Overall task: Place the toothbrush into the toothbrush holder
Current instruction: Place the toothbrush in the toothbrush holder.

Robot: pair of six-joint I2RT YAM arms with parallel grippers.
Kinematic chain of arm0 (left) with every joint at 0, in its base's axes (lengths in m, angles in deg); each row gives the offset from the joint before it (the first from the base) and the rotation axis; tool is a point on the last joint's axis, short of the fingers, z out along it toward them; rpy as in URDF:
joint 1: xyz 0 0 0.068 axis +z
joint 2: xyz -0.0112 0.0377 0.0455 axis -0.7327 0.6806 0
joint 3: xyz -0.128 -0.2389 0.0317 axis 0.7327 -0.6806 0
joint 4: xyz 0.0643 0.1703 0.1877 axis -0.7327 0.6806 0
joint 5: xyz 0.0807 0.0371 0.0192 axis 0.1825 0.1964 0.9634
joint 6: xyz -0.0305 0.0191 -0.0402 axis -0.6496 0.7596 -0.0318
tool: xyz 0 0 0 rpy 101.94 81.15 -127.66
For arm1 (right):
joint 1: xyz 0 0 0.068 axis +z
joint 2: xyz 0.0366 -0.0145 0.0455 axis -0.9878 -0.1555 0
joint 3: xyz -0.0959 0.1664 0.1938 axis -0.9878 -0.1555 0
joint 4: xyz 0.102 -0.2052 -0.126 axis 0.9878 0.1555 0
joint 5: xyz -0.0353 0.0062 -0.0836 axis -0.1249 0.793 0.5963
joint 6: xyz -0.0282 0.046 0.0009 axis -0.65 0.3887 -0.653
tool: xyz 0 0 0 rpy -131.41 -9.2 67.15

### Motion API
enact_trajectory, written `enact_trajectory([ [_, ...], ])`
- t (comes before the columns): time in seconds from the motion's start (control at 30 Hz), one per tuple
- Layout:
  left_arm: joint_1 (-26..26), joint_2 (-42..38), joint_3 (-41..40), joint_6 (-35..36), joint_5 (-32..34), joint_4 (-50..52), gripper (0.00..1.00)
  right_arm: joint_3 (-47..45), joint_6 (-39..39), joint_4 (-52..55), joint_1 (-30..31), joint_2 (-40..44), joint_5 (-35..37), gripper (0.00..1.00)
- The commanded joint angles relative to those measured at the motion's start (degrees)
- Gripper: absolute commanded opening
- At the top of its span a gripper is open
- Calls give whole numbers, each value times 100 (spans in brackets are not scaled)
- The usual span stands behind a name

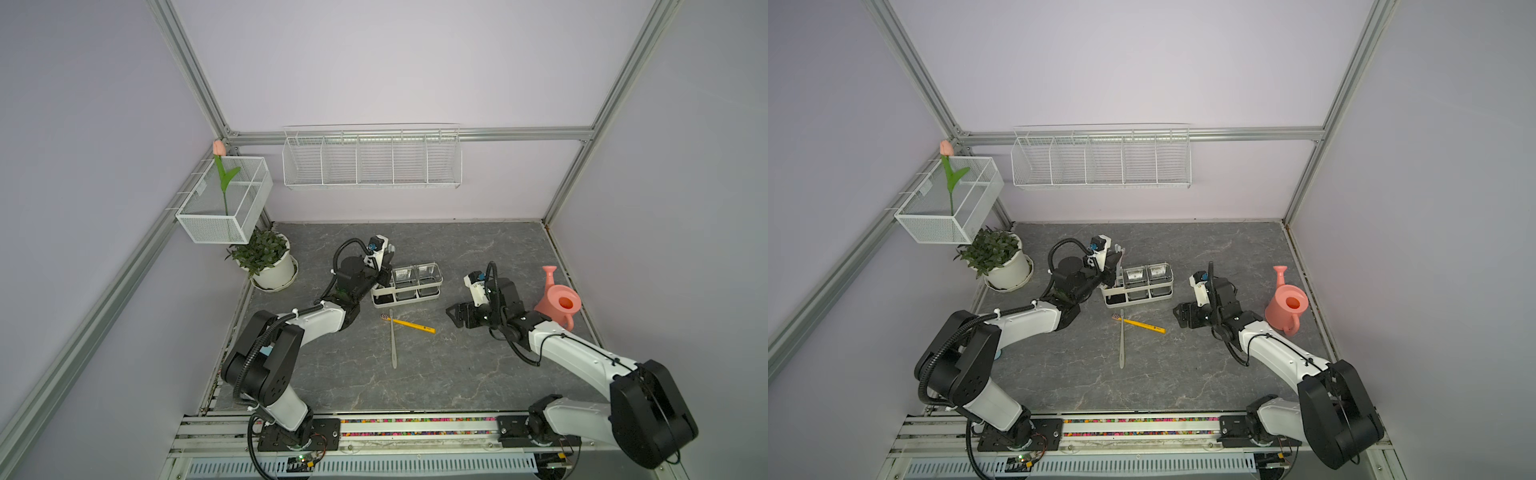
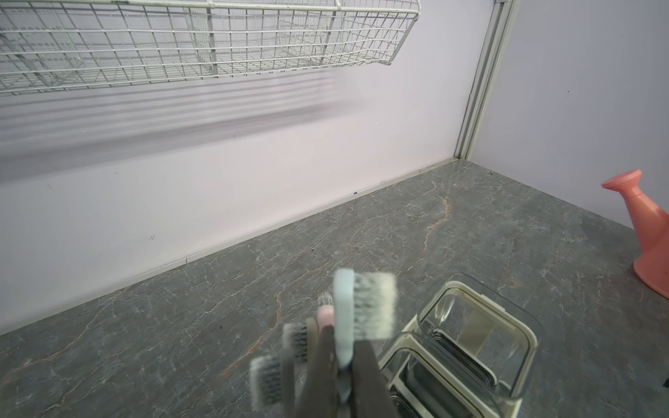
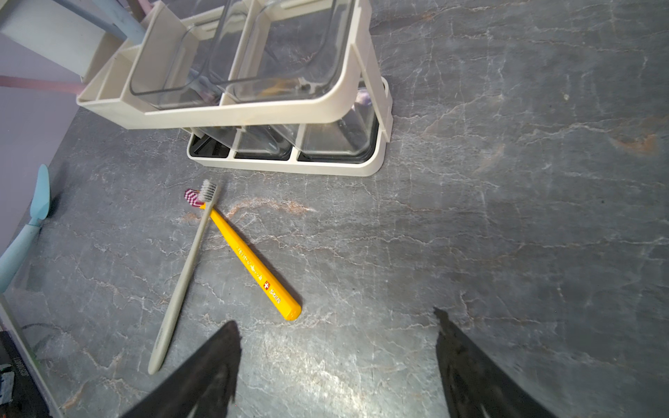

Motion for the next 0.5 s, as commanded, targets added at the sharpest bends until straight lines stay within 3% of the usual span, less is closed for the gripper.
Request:
enact_trajectory([
  [0.0,-26,110,-64,63,45,-290,0,147,-28,58,-25,-80,13,86],
  [0.47,-27,289,-231,-18,112,-504,0,216,-23,45,-30,-212,2,86],
])
